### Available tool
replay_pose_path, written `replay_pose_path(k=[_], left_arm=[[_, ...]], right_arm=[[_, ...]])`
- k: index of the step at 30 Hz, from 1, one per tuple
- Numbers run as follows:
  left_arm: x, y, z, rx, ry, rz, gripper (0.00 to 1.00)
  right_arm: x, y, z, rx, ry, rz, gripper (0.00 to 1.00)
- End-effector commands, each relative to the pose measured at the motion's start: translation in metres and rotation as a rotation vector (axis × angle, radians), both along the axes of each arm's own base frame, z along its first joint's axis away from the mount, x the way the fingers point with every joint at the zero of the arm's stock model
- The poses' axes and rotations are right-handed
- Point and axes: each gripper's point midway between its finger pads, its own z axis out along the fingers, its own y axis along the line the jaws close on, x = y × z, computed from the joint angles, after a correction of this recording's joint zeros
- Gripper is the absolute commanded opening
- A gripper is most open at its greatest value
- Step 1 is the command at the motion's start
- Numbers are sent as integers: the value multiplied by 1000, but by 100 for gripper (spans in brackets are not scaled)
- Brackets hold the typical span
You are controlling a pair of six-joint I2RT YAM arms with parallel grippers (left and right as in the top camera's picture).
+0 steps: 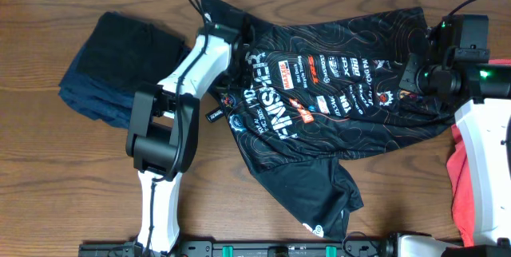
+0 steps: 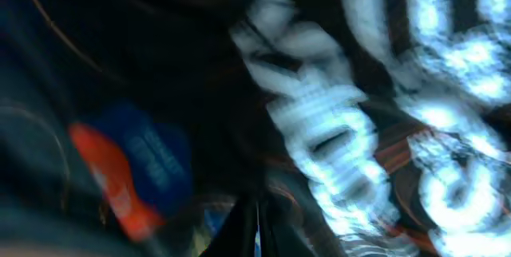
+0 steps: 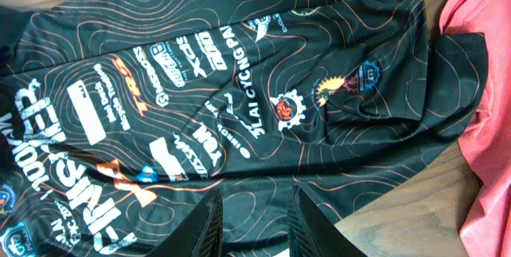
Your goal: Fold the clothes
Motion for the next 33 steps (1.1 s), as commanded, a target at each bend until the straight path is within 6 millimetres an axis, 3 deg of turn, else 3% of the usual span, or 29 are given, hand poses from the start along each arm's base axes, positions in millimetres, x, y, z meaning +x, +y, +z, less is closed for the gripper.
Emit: replay_pose_path(k=[1, 3, 8, 12, 16, 21, 24, 25, 29, 33], left_arm=[[7, 20, -16, 66, -46, 21, 6], [13, 23, -27, 64, -79, 10, 6], [43, 58, -60, 96, -156, 75, 6], [91, 84, -56, 24, -256, 160, 6], [147, 105, -7, -62, -397, 199, 6], [178, 115, 71, -92, -478, 156, 7], [170, 113, 115, -83, -461, 131, 17], [166, 112, 128, -83, -455, 129, 27], [139, 110, 184, -83, -445, 124, 42], [102, 112, 248, -87, -489, 123, 54]], right_arm=[[1, -3, -2, -14, 5, -5, 26], [1, -3, -2, -14, 5, -6, 25], [2, -3, -1, 2, -2, -32, 22], [3, -2, -1, 9, -7, -34, 21], [1, 0, -2, 19, 2, -37, 20], [-1, -2, -3, 11, 12, -41, 24], [0, -2, -2, 11, 7, -41, 31], [1, -3, -2, 7, 3, -43, 33], [1, -14, -2, -47, 2, -76, 40], [5, -34, -10, -112, 25, -130, 37]])
